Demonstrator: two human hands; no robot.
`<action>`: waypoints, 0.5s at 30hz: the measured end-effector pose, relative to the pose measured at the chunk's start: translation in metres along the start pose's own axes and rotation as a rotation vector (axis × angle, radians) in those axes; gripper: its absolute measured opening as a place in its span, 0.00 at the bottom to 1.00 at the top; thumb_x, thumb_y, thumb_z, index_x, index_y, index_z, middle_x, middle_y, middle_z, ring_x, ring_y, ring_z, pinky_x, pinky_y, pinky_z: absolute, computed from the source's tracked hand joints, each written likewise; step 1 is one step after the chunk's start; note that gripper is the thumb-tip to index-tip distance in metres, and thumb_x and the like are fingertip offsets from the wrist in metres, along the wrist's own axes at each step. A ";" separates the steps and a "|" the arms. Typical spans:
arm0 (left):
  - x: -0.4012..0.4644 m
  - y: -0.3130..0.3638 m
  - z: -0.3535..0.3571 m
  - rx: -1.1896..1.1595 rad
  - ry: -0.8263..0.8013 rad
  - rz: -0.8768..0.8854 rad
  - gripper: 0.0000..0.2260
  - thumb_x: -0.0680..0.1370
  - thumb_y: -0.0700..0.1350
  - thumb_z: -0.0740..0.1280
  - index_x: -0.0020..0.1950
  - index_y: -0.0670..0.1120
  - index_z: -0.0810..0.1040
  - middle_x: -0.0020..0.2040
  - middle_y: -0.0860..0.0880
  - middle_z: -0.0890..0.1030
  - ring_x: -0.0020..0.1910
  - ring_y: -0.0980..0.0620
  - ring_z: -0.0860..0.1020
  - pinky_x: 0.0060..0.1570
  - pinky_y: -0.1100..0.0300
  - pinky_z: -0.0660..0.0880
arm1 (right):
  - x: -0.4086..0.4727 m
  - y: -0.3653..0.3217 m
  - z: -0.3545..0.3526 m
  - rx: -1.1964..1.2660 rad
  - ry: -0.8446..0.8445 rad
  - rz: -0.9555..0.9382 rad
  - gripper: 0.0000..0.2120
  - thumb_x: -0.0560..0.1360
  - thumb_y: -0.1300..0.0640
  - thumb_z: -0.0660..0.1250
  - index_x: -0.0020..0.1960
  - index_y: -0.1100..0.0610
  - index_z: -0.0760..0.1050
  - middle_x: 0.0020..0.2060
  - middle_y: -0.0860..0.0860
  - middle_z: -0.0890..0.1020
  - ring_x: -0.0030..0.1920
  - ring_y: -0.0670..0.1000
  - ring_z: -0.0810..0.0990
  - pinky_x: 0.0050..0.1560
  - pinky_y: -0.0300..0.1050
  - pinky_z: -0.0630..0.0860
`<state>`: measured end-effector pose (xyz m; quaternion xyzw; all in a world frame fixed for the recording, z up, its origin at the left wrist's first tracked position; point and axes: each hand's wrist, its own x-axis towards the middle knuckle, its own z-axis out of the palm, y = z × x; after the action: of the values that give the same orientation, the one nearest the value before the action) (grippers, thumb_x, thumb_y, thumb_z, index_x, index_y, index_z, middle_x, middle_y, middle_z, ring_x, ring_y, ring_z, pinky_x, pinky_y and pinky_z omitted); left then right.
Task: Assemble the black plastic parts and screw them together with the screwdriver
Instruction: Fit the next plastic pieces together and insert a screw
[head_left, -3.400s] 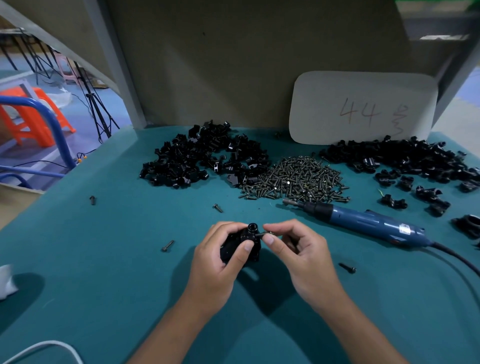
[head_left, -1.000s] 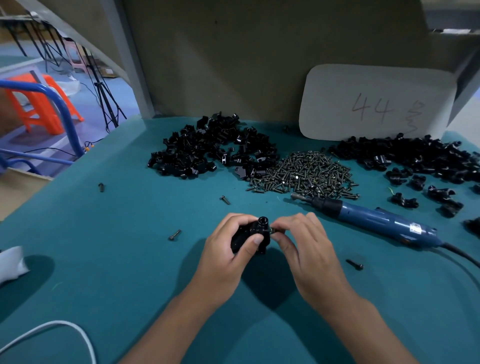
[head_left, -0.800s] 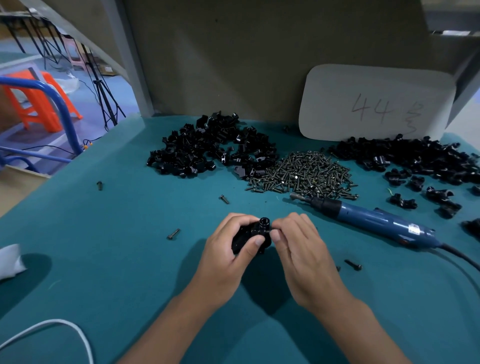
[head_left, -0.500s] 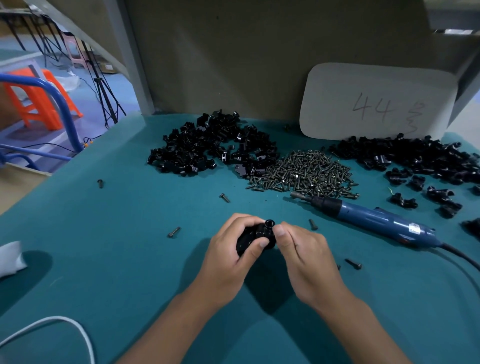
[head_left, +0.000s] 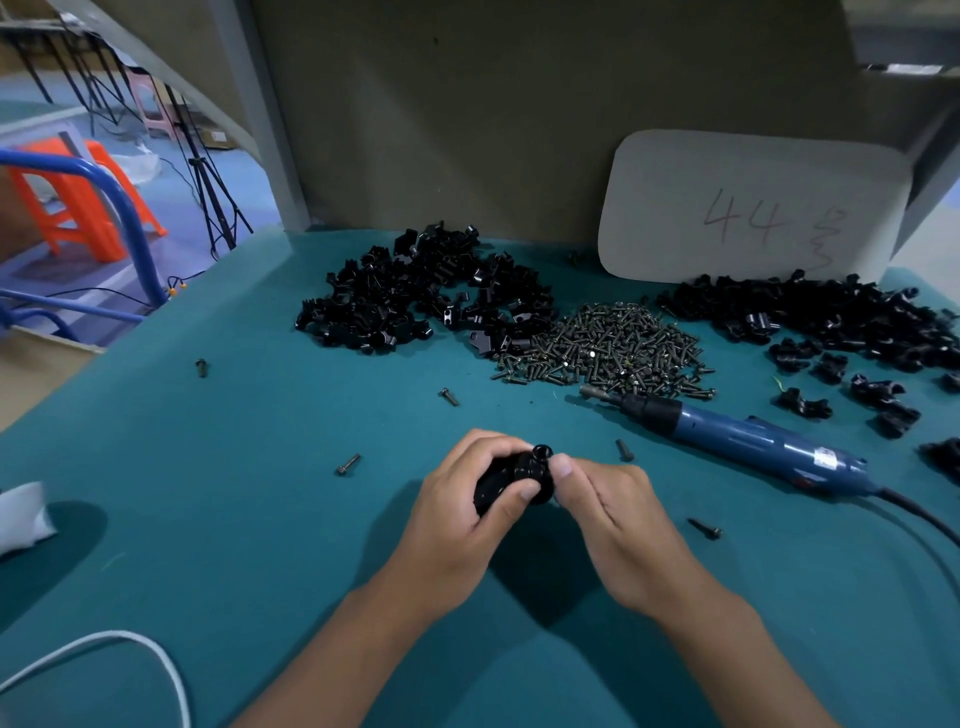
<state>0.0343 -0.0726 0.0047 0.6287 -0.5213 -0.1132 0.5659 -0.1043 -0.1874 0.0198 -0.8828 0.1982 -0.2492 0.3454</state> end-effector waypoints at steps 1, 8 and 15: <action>0.001 -0.001 0.000 -0.047 0.031 -0.046 0.08 0.79 0.57 0.65 0.57 0.58 0.77 0.54 0.60 0.80 0.56 0.56 0.80 0.55 0.69 0.72 | 0.001 0.001 0.001 0.088 -0.011 0.037 0.21 0.83 0.36 0.49 0.39 0.47 0.65 0.32 0.46 0.69 0.33 0.46 0.66 0.36 0.47 0.64; 0.014 0.000 -0.013 -0.909 0.209 -0.394 0.19 0.74 0.45 0.73 0.61 0.37 0.77 0.54 0.46 0.85 0.60 0.45 0.82 0.56 0.61 0.78 | 0.011 0.012 -0.003 0.847 0.015 0.457 0.17 0.79 0.76 0.51 0.50 0.56 0.70 0.48 0.52 0.78 0.39 0.43 0.77 0.44 0.43 0.74; 0.015 0.002 -0.015 -1.085 0.154 -0.434 0.17 0.75 0.35 0.70 0.62 0.35 0.75 0.57 0.42 0.84 0.62 0.44 0.82 0.56 0.62 0.79 | 0.014 0.010 -0.013 1.341 -0.011 0.552 0.15 0.82 0.72 0.56 0.67 0.63 0.69 0.60 0.64 0.82 0.63 0.57 0.82 0.57 0.43 0.81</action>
<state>0.0503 -0.0753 0.0181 0.3479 -0.2055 -0.4311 0.8068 -0.1030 -0.2081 0.0252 -0.4001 0.2166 -0.2162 0.8638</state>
